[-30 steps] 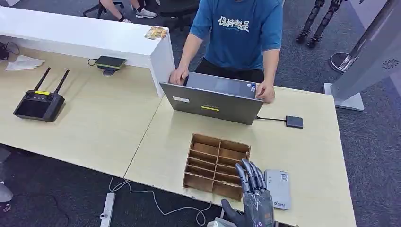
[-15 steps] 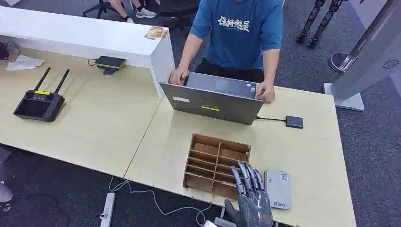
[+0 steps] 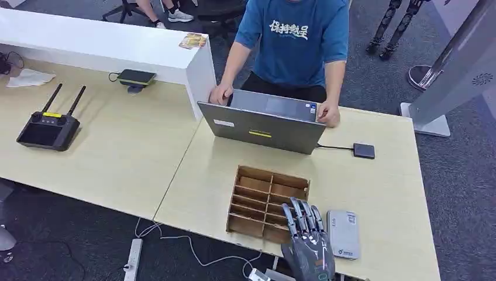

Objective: Pass the card to the sensor for recognition and then transmit it.

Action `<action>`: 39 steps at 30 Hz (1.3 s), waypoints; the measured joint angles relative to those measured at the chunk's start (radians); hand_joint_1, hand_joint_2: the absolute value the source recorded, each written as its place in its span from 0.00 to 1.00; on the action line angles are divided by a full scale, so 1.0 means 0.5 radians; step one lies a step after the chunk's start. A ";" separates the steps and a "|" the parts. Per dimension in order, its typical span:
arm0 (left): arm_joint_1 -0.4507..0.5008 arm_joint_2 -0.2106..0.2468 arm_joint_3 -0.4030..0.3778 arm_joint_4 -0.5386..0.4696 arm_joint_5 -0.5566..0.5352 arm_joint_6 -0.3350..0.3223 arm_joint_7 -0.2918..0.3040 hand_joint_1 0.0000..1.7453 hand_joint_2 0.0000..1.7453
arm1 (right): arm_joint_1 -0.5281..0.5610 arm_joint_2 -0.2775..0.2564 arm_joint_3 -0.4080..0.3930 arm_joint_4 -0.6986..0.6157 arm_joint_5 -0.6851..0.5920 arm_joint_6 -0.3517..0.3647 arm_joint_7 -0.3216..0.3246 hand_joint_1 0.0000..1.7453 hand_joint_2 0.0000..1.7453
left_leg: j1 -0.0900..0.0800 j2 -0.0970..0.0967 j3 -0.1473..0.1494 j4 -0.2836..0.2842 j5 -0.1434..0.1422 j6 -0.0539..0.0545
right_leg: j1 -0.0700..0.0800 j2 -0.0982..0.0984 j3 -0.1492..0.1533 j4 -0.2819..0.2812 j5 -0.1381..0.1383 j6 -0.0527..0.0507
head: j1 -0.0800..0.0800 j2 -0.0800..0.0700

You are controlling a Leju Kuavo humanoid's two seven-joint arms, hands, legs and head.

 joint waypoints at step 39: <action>0.001 -0.002 0.005 -0.004 0.064 -0.030 0.011 0.00 0.00 | -0.173 -0.303 0.141 -0.195 -0.365 0.497 -0.004 0.00 1.00 | 0.000 0.000 -0.001 0.000 0.000 0.000 | 0.000 0.000 0.000 0.000 0.000 0.000 | 0.000 0.000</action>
